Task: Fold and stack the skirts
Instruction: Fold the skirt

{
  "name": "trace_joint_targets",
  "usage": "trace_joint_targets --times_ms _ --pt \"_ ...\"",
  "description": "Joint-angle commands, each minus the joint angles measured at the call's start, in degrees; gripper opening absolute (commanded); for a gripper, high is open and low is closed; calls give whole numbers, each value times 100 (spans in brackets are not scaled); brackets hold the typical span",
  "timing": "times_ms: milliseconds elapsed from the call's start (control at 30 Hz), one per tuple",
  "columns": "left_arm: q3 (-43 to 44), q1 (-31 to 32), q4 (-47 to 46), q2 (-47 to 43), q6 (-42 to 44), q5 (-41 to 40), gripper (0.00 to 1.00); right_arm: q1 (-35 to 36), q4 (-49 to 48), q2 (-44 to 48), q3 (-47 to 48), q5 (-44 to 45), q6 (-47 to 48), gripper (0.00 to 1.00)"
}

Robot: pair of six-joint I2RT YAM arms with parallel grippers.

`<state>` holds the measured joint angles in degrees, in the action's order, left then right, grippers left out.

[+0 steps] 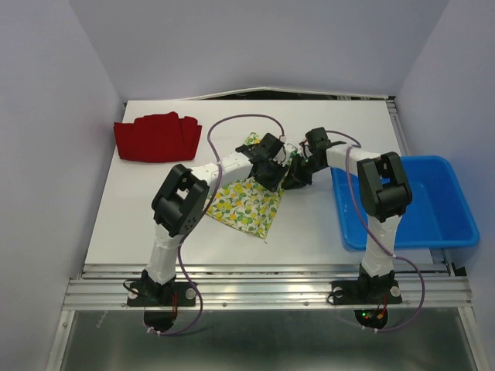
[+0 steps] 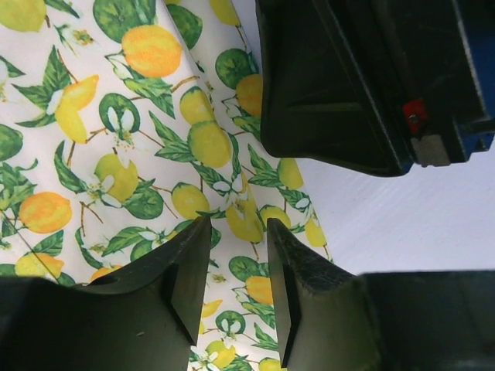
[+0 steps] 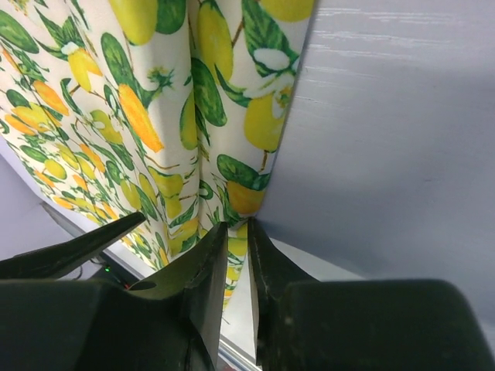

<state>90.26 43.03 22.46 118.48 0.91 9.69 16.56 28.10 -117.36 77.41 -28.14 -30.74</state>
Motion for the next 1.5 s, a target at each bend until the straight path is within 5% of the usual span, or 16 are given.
trace_joint_targets --times_ms 0,167,400,567,767,967,1167,1300,1467 --pt "132 -13 -180 -44 -56 -20 45 41 -41 -94 -331 494 -133 22" --pt "80 -13 -224 -9 -56 -47 28 41 -129 -129 -560 582 -345 19" --pt "53 -13 -233 -9 -56 -20 23 41 -349 -182 -674 608 -398 13" --pt "9 -13 -242 -53 -56 15 43 41 -349 -173 -692 599 -398 12" --pt "9 -13 -224 26 -56 -169 47 41 -349 -173 -709 582 -389 12" --pt "-79 -5 -233 105 -56 -293 27 41 -349 -199 -701 520 -415 12" --pt "-52 -13 -233 97 -56 -170 22 41 -358 -243 -692 450 -433 11" --pt "-17 -13 -233 53 -56 -56 0 41 -366 -270 -701 424 -459 11" --pt "-17 -5 -295 -140 -258 322 0 41 -401 -261 -744 388 -485 11"
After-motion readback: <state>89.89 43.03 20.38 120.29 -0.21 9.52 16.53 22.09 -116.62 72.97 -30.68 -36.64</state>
